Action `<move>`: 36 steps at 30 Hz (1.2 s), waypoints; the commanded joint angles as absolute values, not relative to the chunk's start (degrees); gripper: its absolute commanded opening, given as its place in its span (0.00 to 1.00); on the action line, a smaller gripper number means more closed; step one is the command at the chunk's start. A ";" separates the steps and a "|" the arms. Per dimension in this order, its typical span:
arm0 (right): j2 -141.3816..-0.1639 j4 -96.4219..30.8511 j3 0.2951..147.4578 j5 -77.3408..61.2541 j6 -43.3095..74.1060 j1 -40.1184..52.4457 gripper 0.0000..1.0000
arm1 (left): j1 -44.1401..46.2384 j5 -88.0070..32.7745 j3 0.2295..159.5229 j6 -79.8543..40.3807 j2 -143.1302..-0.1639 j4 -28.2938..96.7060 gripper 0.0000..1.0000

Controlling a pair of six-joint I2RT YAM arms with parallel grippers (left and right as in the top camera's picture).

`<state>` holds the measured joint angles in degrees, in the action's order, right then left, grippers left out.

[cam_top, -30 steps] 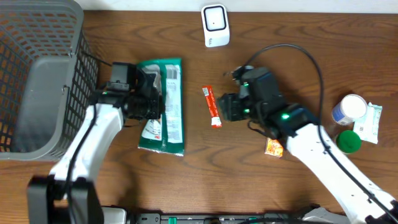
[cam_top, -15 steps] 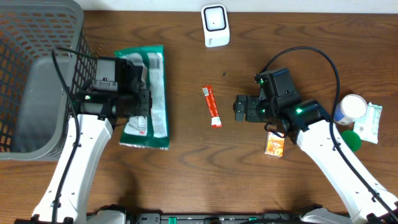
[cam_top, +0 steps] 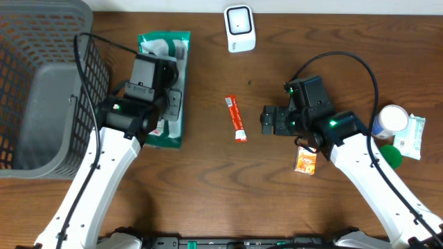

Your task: Scan the item barcode

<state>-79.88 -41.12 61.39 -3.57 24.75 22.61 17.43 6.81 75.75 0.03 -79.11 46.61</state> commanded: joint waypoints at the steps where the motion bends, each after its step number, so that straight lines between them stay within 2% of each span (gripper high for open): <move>1: -79.85 -41.19 61.54 -2.85 24.36 22.22 0.99 | 17.76 15.57 86.28 1.91 -81.41 49.04 0.07; 6: -79.85 -41.19 61.54 -2.85 24.36 22.22 0.99 | 17.89 16.67 103.74 7.64 -91.13 55.53 0.07; 11: -79.85 -41.19 61.54 -2.85 24.36 22.22 0.99 | 18.76 22.85 115.31 12.36 -100.22 55.20 0.07; 19: -79.85 -41.19 61.54 -2.85 24.36 22.22 0.99 | 20.88 29.23 116.11 32.64 -107.70 40.25 0.07; 28: -79.85 -41.23 61.54 -2.85 24.34 22.22 0.99 | 20.99 29.02 116.11 42.57 -114.10 34.74 0.07; 36: -79.85 -41.23 61.54 -2.85 24.34 22.22 0.99 | 21.12 29.21 116.09 43.09 -119.94 25.30 0.07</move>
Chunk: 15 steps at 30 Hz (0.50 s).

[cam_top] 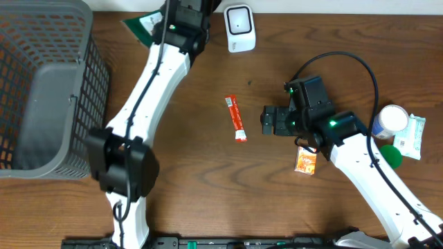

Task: Scan the item barcode
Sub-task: 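Carry the glove pack up to the white scanner with the left gripper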

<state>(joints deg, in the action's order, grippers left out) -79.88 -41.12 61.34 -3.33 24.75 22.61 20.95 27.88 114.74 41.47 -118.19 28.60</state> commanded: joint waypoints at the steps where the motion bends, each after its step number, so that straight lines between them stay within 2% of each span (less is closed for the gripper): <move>1: -79.85 -41.21 61.54 -2.85 24.36 22.22 0.99 | 21.23 29.21 116.09 43.09 -120.51 23.83 0.07; 15: -79.85 -41.23 61.54 -2.85 24.36 22.22 0.99 | 22.00 29.23 115.72 43.94 -128.09 8.99 0.07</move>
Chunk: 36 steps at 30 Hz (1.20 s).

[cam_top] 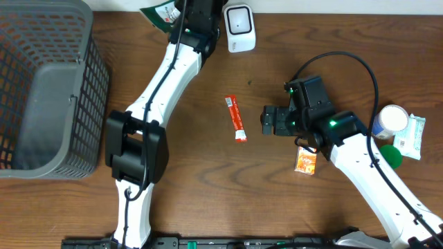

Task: Scan the item barcode
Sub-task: 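Carry the glove pack up to the white scanner with the left gripper, then hold the glove pack against the white scanner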

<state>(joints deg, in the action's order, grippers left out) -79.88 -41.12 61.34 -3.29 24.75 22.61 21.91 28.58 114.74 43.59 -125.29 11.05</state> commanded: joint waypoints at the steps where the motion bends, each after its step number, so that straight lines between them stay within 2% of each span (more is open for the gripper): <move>1: -79.85 -41.23 61.54 -2.85 24.36 22.22 0.99 | 22.00 29.26 115.72 43.94 -128.73 8.29 0.07; 8: -79.85 -41.21 61.54 -2.85 24.36 22.22 0.99 | 22.13 29.26 115.72 43.94 -132.70 4.49 0.07; 36: -79.85 -41.23 61.54 -2.85 24.34 22.22 0.99 | 23.49 29.23 114.58 44.53 -138.37 5.06 0.07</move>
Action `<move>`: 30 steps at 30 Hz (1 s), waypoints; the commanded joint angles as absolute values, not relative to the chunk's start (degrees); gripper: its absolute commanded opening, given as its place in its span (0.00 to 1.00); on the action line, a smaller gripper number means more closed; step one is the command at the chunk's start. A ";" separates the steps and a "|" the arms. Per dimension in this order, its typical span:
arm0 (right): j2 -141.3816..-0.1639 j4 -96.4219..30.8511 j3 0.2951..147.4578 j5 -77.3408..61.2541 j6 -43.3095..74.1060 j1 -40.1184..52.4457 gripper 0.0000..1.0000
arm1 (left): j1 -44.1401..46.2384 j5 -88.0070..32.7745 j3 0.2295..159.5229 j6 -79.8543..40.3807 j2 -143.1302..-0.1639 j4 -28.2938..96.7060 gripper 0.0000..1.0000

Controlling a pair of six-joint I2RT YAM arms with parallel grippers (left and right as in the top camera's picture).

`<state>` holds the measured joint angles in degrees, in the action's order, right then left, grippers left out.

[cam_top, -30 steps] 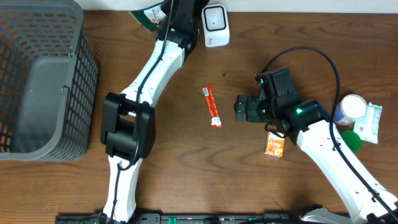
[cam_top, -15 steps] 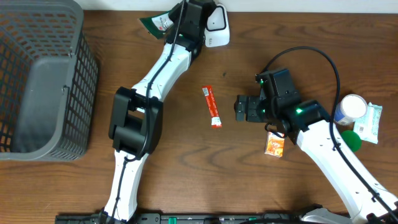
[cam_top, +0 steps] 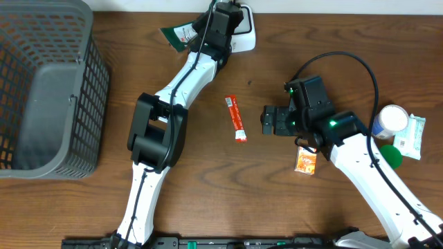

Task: Scan the item barcode
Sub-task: 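Hold the glove pack against the white scanner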

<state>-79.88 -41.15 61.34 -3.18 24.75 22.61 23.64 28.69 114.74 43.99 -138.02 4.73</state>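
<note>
At the table's far edge, the green and white package [cam_top: 180,33] hangs tilted with my left gripper [cam_top: 206,29] shut on it. The left wrist sits right against the white barcode scanner [cam_top: 246,36] and covers part of it. The package shows to the left of the scanner. My right gripper [cam_top: 267,120] rests low over the table at centre right, open, nothing between its fingers.
A grey mesh basket [cam_top: 41,83] fills the left side. A red sachet [cam_top: 235,119] lies mid-table, left of the right gripper. Near the right arm lie an orange packet [cam_top: 306,161], a white jar [cam_top: 391,119], a green lid [cam_top: 392,156] and a white-green pack [cam_top: 414,136].
My left gripper has moved to the right along the far edge with the green package and now sits against the scanner. The right arm has not moved.
My left gripper was down on the green package lying beside the basket. Then it held the package up at the table's far edge, left of the scanner. It then stood closer to the scanner, and now stands against it. The right arm stayed put.
</note>
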 commanded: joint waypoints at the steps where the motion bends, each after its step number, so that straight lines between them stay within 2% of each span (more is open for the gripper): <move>1: -79.85 -41.21 61.54 -2.85 24.34 22.22 0.99 | 23.49 29.23 114.58 44.51 -138.39 5.26 0.07; 9: -79.85 -41.23 61.54 -2.85 24.36 22.22 0.99 | 23.49 28.97 114.54 44.58 -138.72 5.04 0.07; 15: -79.85 -41.23 61.54 -2.85 24.36 22.22 0.99 | 23.55 29.23 114.54 50.89 -141.27 3.14 0.07; 20: -79.85 -41.23 61.54 -2.85 24.36 22.22 0.99 | 23.55 30.76 114.54 51.62 -141.40 2.20 0.07; 30: -79.85 -41.23 61.54 -2.85 24.34 22.22 0.99 | 23.81 32.58 114.54 52.27 -141.40 6.83 0.07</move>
<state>-79.85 -41.15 61.34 -3.18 24.77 22.61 23.70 31.22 114.74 51.35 -140.70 5.87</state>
